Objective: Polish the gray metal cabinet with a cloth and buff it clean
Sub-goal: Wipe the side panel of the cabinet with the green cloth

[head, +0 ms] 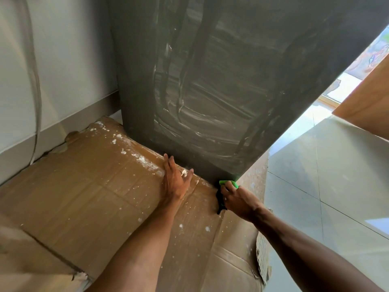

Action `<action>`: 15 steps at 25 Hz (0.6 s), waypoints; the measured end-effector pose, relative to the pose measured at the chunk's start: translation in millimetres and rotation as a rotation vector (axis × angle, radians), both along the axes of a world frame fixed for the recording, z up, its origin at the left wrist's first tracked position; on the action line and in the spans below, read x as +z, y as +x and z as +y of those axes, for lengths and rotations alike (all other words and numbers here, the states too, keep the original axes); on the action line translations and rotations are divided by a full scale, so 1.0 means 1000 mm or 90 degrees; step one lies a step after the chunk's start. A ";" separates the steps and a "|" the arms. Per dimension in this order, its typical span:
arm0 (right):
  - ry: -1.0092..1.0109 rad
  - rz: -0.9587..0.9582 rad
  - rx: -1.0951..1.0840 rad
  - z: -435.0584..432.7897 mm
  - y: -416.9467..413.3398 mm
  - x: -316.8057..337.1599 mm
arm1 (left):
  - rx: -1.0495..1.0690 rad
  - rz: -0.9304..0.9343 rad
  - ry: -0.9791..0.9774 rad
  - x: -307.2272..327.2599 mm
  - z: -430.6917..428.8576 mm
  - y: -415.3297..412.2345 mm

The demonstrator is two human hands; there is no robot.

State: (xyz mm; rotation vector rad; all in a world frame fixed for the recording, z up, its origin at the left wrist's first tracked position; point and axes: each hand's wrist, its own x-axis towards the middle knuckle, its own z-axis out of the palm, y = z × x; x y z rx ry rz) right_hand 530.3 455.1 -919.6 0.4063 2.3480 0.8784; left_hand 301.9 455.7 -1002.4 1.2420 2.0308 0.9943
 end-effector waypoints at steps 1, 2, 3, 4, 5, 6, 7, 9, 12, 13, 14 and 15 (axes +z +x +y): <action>-0.002 0.014 -0.018 -0.003 0.000 0.002 | 0.002 -0.009 0.002 0.000 -0.001 0.000; 0.010 0.036 -0.023 -0.007 0.000 0.003 | 0.007 -0.010 0.007 -0.001 -0.002 0.001; 0.021 0.062 -0.028 -0.008 0.000 0.000 | 0.018 -0.006 0.016 0.002 -0.002 0.001; 0.012 0.092 -0.030 -0.008 -0.001 -0.003 | 0.036 0.003 0.034 0.006 -0.002 0.000; -0.005 0.139 -0.017 -0.006 -0.003 -0.005 | 0.056 -0.012 0.052 0.007 -0.003 -0.002; -0.017 0.193 0.012 -0.002 -0.011 -0.004 | 0.075 -0.022 0.057 0.011 -0.005 -0.005; -0.026 0.240 0.044 0.005 -0.028 0.000 | 0.092 0.000 0.063 0.006 -0.007 -0.010; -0.047 0.300 0.121 0.022 -0.082 0.009 | 0.167 0.026 0.057 -0.003 -0.010 -0.027; -0.045 0.284 0.224 0.054 -0.190 0.018 | 0.309 -0.045 0.124 -0.018 -0.014 -0.055; -0.031 0.270 0.244 0.064 -0.227 0.020 | 0.359 -0.083 0.118 -0.009 -0.015 -0.066; -0.020 0.249 0.255 0.073 -0.260 0.022 | 0.379 -0.080 0.094 -0.003 -0.013 -0.076; -0.009 0.237 0.257 0.080 -0.289 0.022 | 0.373 -0.061 0.073 0.000 -0.010 -0.086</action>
